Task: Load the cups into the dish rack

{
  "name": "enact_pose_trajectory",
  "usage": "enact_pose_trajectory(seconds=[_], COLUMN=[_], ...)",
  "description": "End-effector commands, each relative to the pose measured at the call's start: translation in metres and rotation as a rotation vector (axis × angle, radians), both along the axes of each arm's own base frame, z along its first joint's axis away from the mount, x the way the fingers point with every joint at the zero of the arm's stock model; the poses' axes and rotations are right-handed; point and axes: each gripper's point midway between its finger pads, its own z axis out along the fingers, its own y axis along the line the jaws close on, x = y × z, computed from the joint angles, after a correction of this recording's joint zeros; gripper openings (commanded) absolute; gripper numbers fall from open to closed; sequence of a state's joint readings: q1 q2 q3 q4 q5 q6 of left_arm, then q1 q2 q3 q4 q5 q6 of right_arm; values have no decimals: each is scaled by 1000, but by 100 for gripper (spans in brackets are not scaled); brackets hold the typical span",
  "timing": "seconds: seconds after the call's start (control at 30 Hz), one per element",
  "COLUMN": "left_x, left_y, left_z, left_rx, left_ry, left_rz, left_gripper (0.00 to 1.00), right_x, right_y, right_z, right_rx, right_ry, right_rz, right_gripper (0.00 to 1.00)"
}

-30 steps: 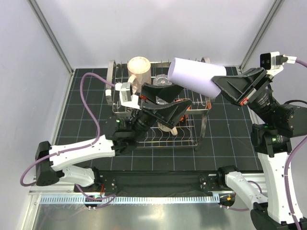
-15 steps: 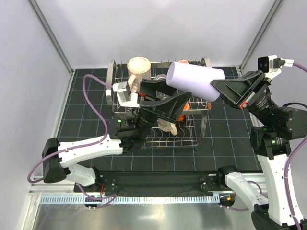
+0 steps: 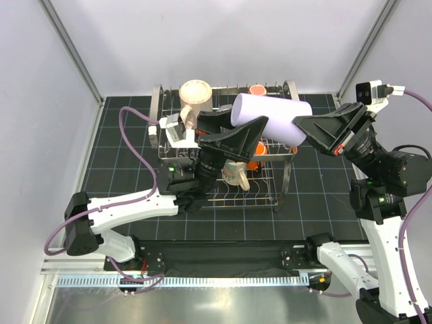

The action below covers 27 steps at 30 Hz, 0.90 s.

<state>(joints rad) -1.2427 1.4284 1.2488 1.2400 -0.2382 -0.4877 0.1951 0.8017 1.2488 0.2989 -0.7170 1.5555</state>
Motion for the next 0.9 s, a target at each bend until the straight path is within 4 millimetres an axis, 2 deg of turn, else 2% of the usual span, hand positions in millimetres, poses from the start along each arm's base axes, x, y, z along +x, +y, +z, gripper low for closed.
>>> enact_pose_trajectory(seconds=[0.0,0.1,0.17,0.27,0.3,0.33,0.37,0.4,0.47,0.5,0.53,0.57,0.6,0.63,0.67,0.7,0.73,0.77,0.83,0.87], left_x=[-4,-4,-4,-3,-3,-2,-2,0,1,2,3,3,5,6,8,9,14,14,20,20], left_y=[19,21,17,15,13,15,14,10,15,10,11,15,15,12,12,11,3,4,-8,-7], left_z=[22,24,24,24,24,24,24,19,20,14,14,16,16,15,15,15,7,15,7,17], left_rx=[-84,-87,-64,-34,-24,-17,-5,31,43,87,108,129,150,193,215,238,316,325,423,431], left_ry=[-26,-24,-23,-21,-18,-10,-8,-6,9,14,20,28,26,25,23,20,20,12,-3,-15], left_rz=[28,30,33,41,40,42,45,55,63,73,80,90,104,125,141,153,184,198,240,255], left_gripper=[70,56,53,32,8,0,0,0,0,1,0,0,0,1,0,0,0,0,0,0], right_x=[-6,-6,-5,-4,-3,-1,0,0,2,-3,4,6,2,10,15,9,12,21,17,21], right_y=[1,2,2,3,4,5,5,6,6,3,3,1,-4,-9,-15,-23,-29,-46,-67,-85], right_z=[2,0,-3,-9,-11,-15,-18,-20,-26,-18,-31,-36,-25,-40,-44,-35,-52,-56,-66,-70], right_rx=[11,7,3,-7,-14,-36,-54,-72,-142,-165,-217,-279,-309,-363,-428,-449,-512,-574,-668,-703], right_ry=[-16,-15,-13,-7,-11,-6,-6,-12,-32,-63,5,-41,-81,1,-38,-64,12,2,44,74], right_rz=[21,26,26,25,22,9,-3,-11,-64,-91,-121,-176,-224,-270,-341,-397,-427,-550,-658,-758], right_gripper=[4,4,4,4,4,7,11,21,29,35,38,41,47,49,50,54,56,56,57,57])
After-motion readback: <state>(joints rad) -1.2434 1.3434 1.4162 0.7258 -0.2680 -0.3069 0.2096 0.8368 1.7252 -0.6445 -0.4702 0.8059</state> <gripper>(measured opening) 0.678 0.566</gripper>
